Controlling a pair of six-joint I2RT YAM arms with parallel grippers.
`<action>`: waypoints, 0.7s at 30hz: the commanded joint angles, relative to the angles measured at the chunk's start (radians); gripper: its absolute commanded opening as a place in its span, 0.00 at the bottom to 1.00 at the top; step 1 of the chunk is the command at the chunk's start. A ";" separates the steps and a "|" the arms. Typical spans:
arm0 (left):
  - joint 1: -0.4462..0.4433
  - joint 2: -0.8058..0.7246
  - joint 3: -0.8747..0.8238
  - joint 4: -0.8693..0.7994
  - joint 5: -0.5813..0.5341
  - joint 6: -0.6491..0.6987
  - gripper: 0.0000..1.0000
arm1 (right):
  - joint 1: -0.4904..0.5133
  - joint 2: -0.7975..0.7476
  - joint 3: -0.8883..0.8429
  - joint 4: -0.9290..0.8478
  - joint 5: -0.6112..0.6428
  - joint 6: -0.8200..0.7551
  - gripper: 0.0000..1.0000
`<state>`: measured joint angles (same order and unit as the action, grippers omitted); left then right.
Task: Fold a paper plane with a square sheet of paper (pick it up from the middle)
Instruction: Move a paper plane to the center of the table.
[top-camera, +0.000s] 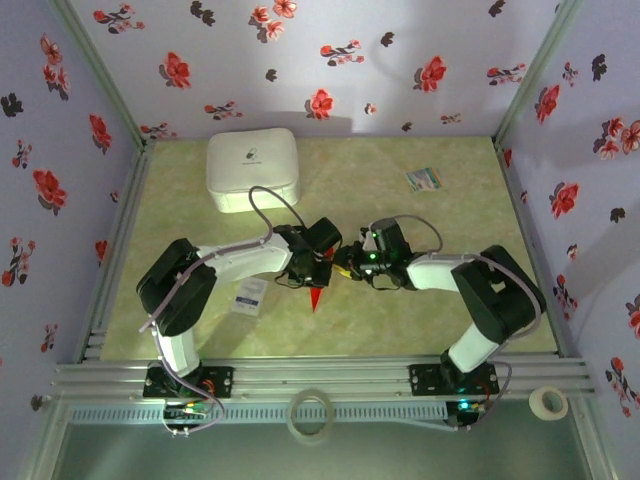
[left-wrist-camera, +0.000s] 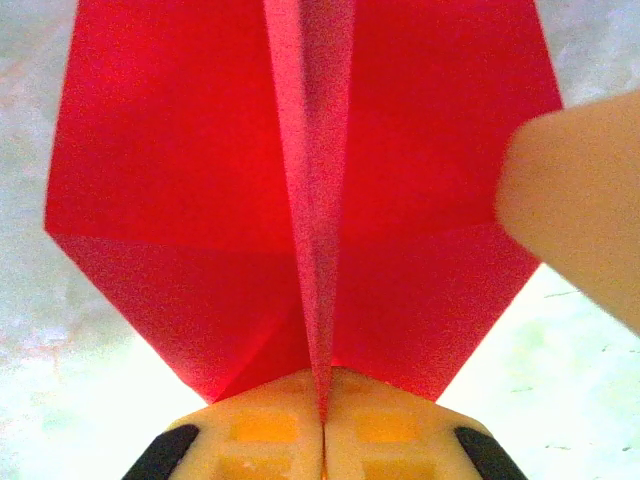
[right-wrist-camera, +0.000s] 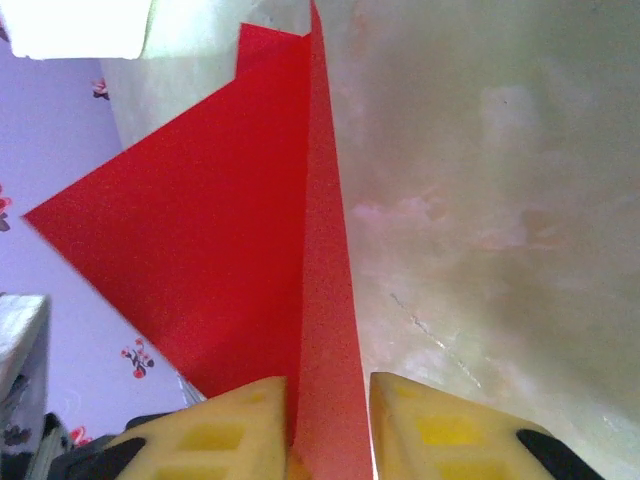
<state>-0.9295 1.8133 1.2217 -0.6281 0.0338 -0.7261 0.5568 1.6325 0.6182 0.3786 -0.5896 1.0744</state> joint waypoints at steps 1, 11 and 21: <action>-0.008 0.012 -0.013 0.004 0.005 -0.003 0.08 | 0.006 0.017 0.015 -0.009 -0.014 -0.024 0.23; -0.008 0.001 -0.006 0.008 -0.026 0.043 0.20 | 0.007 0.014 0.004 -0.037 -0.007 -0.033 0.01; -0.009 -0.060 -0.023 0.046 -0.070 0.054 0.30 | 0.006 0.018 0.006 -0.052 -0.001 -0.034 0.00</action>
<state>-0.9318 1.8023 1.2087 -0.5957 0.0036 -0.6918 0.5575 1.6463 0.6182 0.3515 -0.5915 1.0550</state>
